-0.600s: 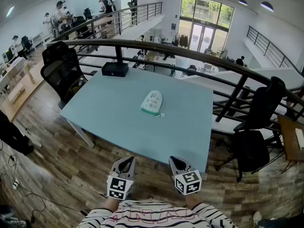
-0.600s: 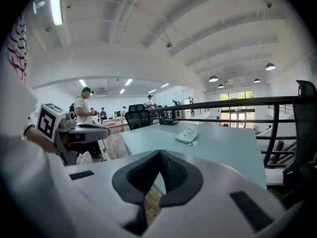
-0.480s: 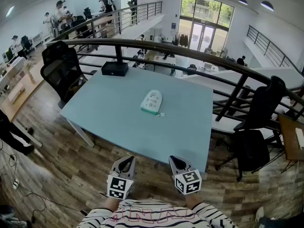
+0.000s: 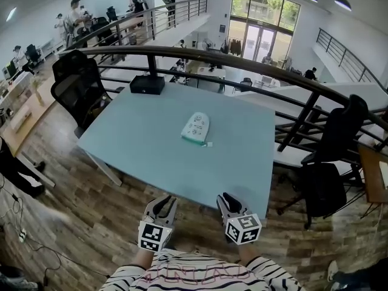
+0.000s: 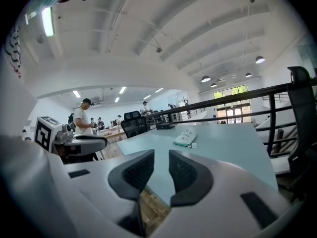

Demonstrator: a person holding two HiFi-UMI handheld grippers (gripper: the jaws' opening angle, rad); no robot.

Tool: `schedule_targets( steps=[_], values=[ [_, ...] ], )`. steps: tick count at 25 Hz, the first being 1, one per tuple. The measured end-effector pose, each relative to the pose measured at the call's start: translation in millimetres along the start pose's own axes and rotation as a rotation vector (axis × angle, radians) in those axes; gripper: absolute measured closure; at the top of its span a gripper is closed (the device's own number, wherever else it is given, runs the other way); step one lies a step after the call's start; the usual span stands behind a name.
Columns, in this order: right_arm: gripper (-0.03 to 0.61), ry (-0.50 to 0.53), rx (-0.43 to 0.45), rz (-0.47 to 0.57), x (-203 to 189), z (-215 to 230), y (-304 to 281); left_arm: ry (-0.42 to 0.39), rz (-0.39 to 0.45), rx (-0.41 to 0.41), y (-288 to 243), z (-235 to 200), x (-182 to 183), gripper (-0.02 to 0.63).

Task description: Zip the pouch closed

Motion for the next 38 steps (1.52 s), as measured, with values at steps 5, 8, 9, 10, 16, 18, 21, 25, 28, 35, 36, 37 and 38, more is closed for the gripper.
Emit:
schedule_targets(
  steps=[5,8,9,10,16,18,21,25,28,35,36,37,38],
  values=[
    [0.449,-0.001,-0.008,-0.028,1,-4,-25,0.035,-0.020,-0.028,-18,-29,-7,0.451],
    [0.451,-0.017,-0.038,-0.036,5,-4,-43,0.035,-0.023,-0.063,-30,-49,-7,0.451],
    [0.451,-0.022,-0.047,-0.039,6,-4,-50,0.035,-0.025,-0.072,-35,-58,-7,0.451],
    [0.451,-0.027,-0.056,-0.041,8,-5,-59,0.035,-0.027,-0.079,-39,-68,-8,0.451],
    [0.451,-0.063,-0.123,-0.052,21,-17,-112,0.016,-0.039,-0.145,-68,-139,-8,0.451],
    [0.451,-0.075,-0.144,-0.057,26,-22,-129,0.014,-0.037,-0.160,-77,-162,-5,0.451],
    [0.451,-0.086,-0.178,-0.061,35,-28,-153,0.011,-0.037,-0.192,-88,-193,-1,0.451],
    [0.451,-0.102,-0.222,-0.058,46,-37,-184,-0.002,-0.042,-0.241,-101,-230,2,0.451],
    [0.451,-0.116,-0.250,-0.050,51,-44,-204,-0.015,-0.043,-0.271,-108,-255,2,0.451],
    [0.451,-0.115,-0.290,-0.052,56,-51,-246,-0.034,-0.038,-0.315,-127,-298,2,0.451],
    [0.451,-0.112,-0.295,-0.054,57,-51,-251,-0.036,-0.038,-0.320,-131,-302,1,0.451],
    [0.451,-0.110,-0.300,-0.054,58,-50,-255,-0.037,-0.040,-0.324,-135,-306,-1,0.451],
    [0.451,-0.108,-0.303,-0.052,59,-48,-259,-0.035,-0.043,-0.326,-139,-309,-1,0.451]
  ],
)
Point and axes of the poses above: the fingertips, and each gripper's own axes: y backward along the fingers, z to its right, x out of its top, the point moved 7 cm from there along y, backward along the fingers, and after that the axes turned 5 degrees about -x, right-handed, at the moved point
